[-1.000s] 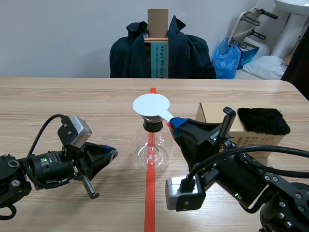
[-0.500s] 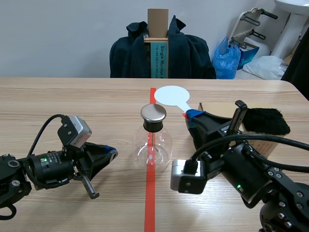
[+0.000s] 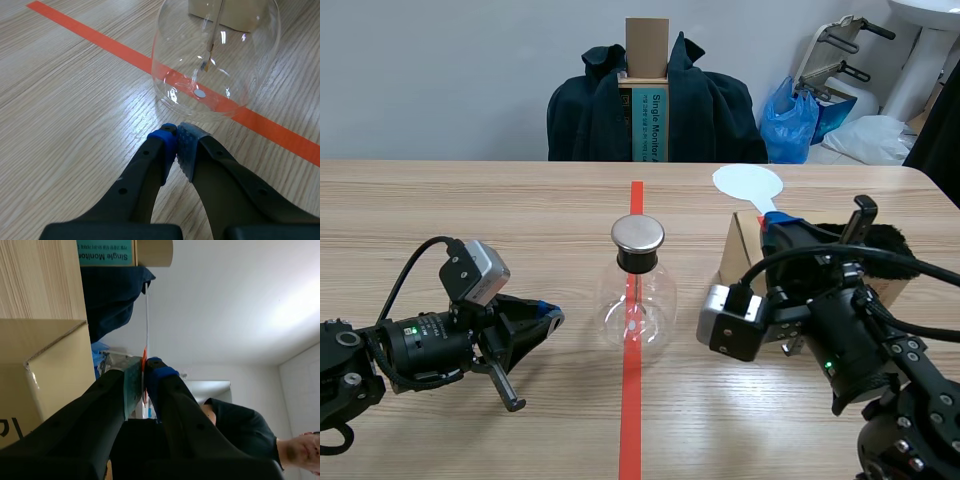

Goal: Do the electroscope experiment.
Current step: 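Move the plate toward and away from the electroscope, then hold the plate still at the electroscope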

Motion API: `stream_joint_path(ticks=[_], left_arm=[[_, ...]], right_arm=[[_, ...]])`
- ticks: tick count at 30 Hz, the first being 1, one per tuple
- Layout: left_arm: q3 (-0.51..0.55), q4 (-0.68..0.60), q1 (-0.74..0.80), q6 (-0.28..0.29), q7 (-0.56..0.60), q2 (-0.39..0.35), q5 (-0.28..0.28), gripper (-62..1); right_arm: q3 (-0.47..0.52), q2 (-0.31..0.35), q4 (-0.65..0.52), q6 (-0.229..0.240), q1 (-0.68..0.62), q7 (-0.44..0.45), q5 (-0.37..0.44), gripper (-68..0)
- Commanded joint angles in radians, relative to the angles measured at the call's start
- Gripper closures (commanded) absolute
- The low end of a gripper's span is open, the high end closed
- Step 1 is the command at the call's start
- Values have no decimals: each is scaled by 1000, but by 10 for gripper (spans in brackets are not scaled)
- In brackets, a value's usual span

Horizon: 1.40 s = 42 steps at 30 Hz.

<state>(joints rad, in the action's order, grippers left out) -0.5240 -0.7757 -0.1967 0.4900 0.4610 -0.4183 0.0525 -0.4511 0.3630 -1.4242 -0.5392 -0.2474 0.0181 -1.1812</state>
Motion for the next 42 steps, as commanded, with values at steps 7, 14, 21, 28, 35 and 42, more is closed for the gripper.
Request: stream_joint_path(ticks=[7, 14, 21, 28, 35, 42], left_arm=[[7, -22, -3, -3, 14, 2, 10, -28], [7, -22, -3, -3, 14, 2, 10, -28], [7, -22, -3, -3, 14, 2, 10, -28], [7, -22, -3, -3, 14, 2, 10, -28], [7, -22, -3, -3, 14, 2, 10, -28], [7, -22, -3, -3, 14, 2, 10, -28]], right_arm=[[5, 14, -14, -13, 12, 64, 2, -7], [5, 14, -14, -14, 12, 246, 2, -7], [5, 14, -14, -14, 12, 410, 2, -7], [5, 14, -14, -14, 12, 502, 2, -7], [5, 14, -14, -14, 12, 506, 2, -7], [5, 14, -14, -14, 12, 505, 2, -7]])
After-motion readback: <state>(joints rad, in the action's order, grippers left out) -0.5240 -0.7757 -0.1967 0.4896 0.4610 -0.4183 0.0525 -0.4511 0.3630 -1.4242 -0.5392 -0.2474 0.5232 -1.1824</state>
